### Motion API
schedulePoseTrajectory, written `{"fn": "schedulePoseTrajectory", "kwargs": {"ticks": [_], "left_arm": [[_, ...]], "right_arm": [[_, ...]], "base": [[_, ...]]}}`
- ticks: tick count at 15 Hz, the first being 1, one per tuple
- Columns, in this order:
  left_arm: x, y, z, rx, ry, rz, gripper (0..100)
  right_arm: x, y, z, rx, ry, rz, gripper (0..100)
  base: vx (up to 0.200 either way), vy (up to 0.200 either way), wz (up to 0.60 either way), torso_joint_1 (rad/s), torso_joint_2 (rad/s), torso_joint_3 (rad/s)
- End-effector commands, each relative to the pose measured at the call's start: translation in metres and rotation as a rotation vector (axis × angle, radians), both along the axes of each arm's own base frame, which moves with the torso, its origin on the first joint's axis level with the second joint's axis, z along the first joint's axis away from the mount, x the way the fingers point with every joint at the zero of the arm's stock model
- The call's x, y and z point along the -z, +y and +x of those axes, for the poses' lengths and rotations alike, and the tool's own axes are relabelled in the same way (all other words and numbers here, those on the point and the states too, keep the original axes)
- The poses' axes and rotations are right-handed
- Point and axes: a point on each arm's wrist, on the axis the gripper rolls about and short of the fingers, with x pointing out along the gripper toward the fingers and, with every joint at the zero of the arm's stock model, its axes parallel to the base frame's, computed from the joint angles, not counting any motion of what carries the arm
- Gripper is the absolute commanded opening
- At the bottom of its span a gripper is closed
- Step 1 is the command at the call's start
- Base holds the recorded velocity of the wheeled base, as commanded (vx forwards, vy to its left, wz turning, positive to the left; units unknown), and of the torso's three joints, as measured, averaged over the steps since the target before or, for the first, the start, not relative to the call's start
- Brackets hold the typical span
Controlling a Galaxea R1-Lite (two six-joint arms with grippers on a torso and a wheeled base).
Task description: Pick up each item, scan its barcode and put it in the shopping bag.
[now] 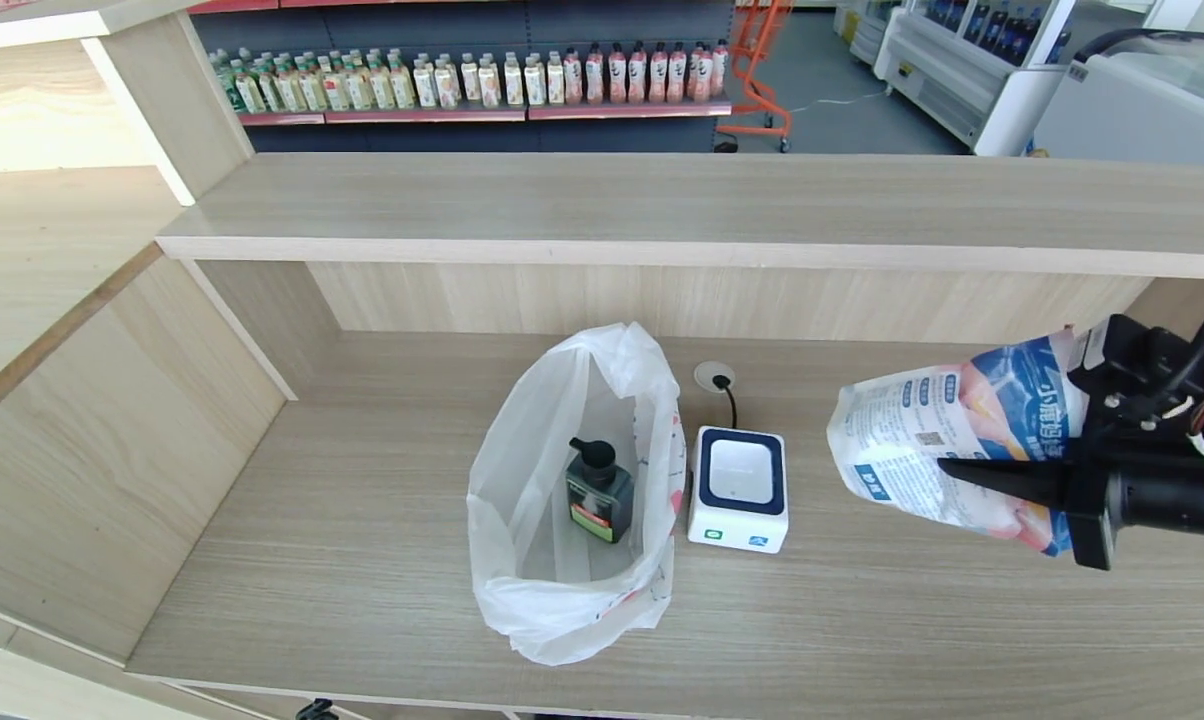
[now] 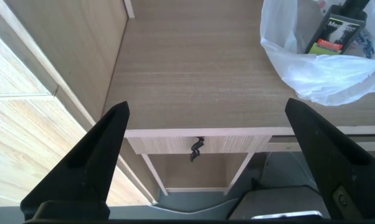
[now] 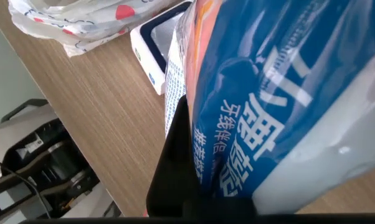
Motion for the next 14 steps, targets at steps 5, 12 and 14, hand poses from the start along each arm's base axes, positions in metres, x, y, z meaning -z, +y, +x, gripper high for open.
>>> {"fn": "schedulePoseTrajectory", "kwargs": {"ticks": [5,12,14], "left_arm": [[0.0,0.0,0.0,0.0,0.002,0.0,100],[0.0,0.0,0.0,0.0,0.002,0.0,100],[0.0,0.0,0.0,0.0,0.002,0.0,100]], "right_arm": [[0.014,0.023,0.022,-0.135,-0.009,-0.036,0],[0.051,0.031,0.055,-0.378,-0.164,-0.219,0],[0.059,0.033,0.065,-0.387,-0.196,-0.233,0]], "base": [[0.0,0.0,0.0,0.0,0.0,0.0],[0.0,0.0,0.0,0.0,0.0,0.0],[0.0,0.0,0.0,0.0,0.0,0.0]]}}
